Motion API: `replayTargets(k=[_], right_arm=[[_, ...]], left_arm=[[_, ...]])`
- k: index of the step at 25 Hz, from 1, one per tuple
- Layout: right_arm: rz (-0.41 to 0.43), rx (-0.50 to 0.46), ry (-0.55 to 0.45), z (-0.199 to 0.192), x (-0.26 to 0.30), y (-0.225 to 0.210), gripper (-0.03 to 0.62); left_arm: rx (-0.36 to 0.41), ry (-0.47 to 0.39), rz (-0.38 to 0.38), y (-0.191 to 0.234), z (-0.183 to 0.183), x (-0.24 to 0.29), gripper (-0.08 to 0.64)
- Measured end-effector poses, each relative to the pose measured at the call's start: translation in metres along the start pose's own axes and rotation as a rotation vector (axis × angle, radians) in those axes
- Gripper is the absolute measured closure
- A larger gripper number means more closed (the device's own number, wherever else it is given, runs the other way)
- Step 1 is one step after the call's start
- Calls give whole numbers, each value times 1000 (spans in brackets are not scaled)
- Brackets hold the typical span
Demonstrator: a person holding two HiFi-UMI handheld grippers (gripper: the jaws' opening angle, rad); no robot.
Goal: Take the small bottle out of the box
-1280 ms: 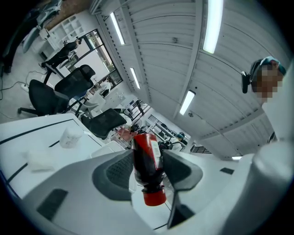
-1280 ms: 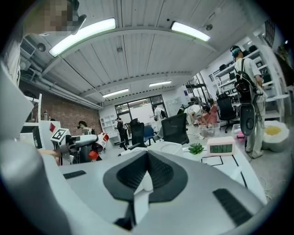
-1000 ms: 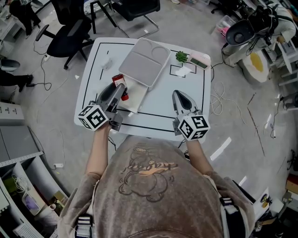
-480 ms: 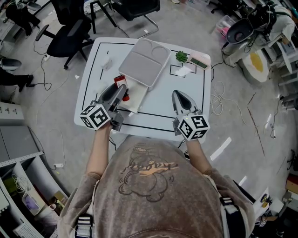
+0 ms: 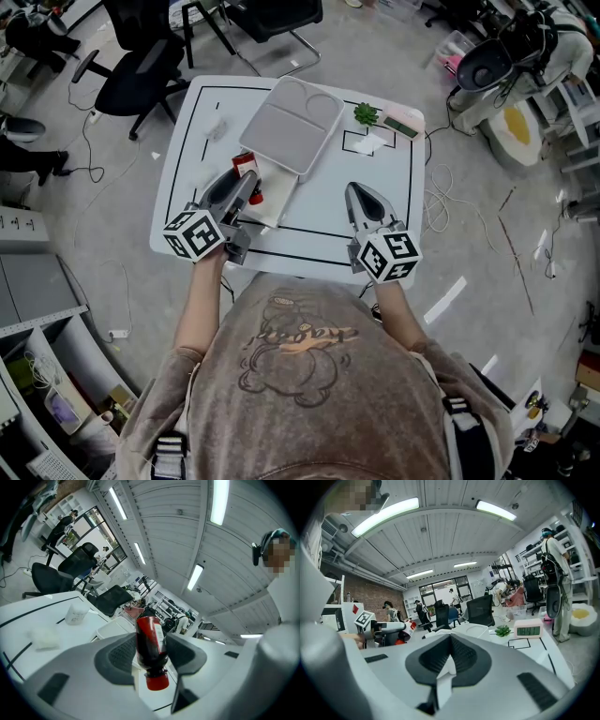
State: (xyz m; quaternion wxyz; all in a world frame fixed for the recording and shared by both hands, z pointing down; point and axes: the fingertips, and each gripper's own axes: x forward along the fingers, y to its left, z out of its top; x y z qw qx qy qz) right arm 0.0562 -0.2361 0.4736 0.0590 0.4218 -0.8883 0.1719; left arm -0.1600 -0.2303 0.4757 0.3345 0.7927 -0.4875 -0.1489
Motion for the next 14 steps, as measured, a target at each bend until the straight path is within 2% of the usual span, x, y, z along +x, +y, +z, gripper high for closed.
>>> replayTargets(k=[14], right_arm=[[1,1,2,-2,-1,3,597]], left_arm=[[13,14,21,3,-3,-3,351]])
